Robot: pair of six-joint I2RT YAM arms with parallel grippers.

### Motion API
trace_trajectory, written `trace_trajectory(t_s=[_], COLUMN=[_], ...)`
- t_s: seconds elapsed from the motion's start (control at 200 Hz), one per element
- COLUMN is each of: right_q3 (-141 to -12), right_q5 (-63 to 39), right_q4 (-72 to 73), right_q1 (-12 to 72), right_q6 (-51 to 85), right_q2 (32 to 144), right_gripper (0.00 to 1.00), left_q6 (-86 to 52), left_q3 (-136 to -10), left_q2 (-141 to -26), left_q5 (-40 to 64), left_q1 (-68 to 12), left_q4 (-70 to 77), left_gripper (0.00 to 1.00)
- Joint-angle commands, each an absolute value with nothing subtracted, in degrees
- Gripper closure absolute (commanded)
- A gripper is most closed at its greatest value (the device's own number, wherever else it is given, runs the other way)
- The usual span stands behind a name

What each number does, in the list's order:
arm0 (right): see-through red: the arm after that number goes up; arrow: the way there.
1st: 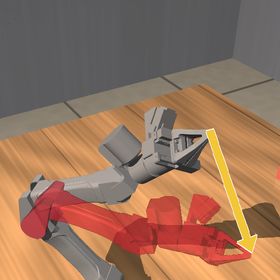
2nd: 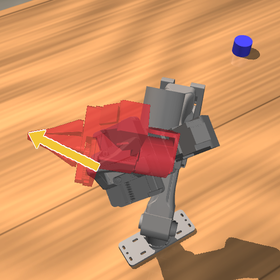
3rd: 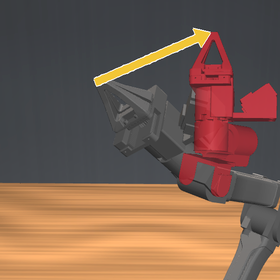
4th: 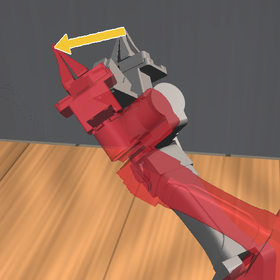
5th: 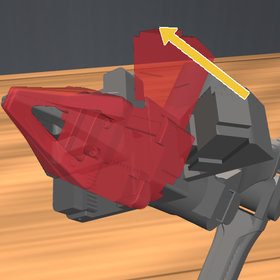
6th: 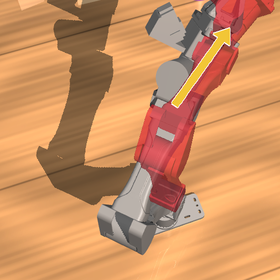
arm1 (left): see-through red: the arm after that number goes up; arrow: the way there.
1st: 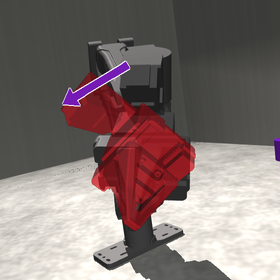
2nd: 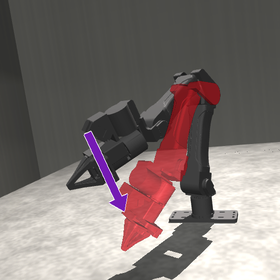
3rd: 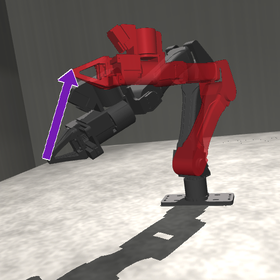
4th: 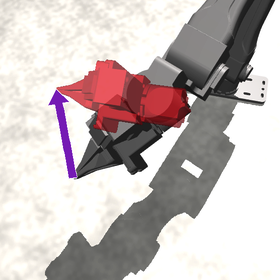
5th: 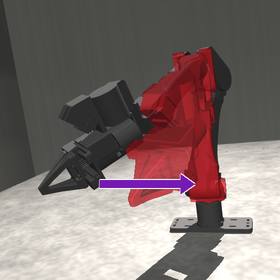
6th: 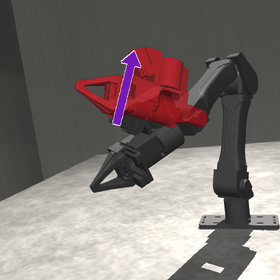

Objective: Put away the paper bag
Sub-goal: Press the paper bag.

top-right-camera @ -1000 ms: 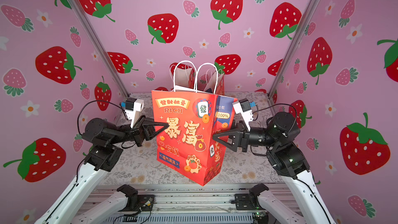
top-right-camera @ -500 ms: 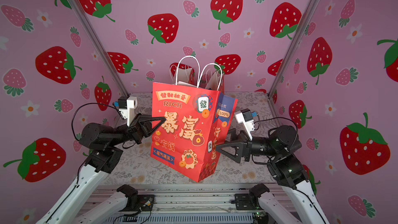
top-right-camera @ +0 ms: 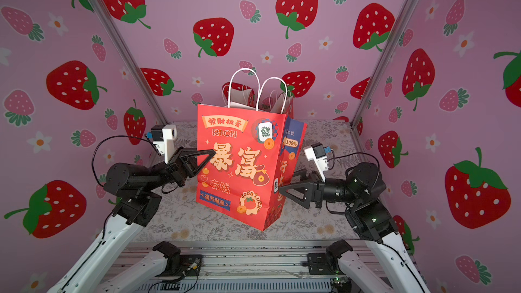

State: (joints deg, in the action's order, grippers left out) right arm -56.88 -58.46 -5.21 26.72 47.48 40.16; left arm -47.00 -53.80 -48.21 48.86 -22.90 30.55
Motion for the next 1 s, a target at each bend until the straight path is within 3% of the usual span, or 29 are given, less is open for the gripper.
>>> trace_trajectory(t_s=[0.0, 0.395, 0.52, 0.6, 0.675, 0.76, 0.85, 0.996], right_q3=[-56.0, -55.5, -55.6, -56.0, -56.8, -59.2, -63.9, -67.2], right_q5=[-57.2, -54.4, -53.7, -53.0, -52.7, -51.3, -49.2, -47.8], right_q4=[-2.0, 0.6, 0.7, 0.0, -1.0, -4.9, -13.1, -15.2], right_q1=[27.6, 31.1, 32.0, 32.3, 32.3, 32.3, 32.3, 32.2], right_q6=[48.1, 48.0, 47.7, 47.4, 47.0, 46.2, 43.5, 43.5], right_q2=[40.6, 43.4, 43.9, 43.9, 43.7, 43.7, 44.8, 44.7], right_gripper=[0.30, 0.42, 0.47, 0.57, 0.58, 0.49, 0.28, 0.08], left_q6=[-48.1, -48.6, -48.4, -47.7, -46.0, -41.2, -36.6, -35.5], left_q3=[-53.7, -53.4, -53.3, -53.5, -53.8, -54.7, -55.1, -55.0], left_q2=[-48.2, -48.6, -48.4, -48.4, -48.4, -48.3, -48.5, -50.2], left_q5=[48.4, 48.5, 48.4, 48.4, 48.3, 47.6, 46.6, 48.1], left_q1=[-23.0, -23.0, -23.0, -23.0, -23.0, -23.0, -23.1, -23.1], left_q4=[34.6, 35.8, 35.3, 34.1, 31.6, 24.3, 18.2, 17.4], left_gripper=[1.00, 1.00, 1.00, 1.00, 1.00, 1.00, 1.00, 1.00])
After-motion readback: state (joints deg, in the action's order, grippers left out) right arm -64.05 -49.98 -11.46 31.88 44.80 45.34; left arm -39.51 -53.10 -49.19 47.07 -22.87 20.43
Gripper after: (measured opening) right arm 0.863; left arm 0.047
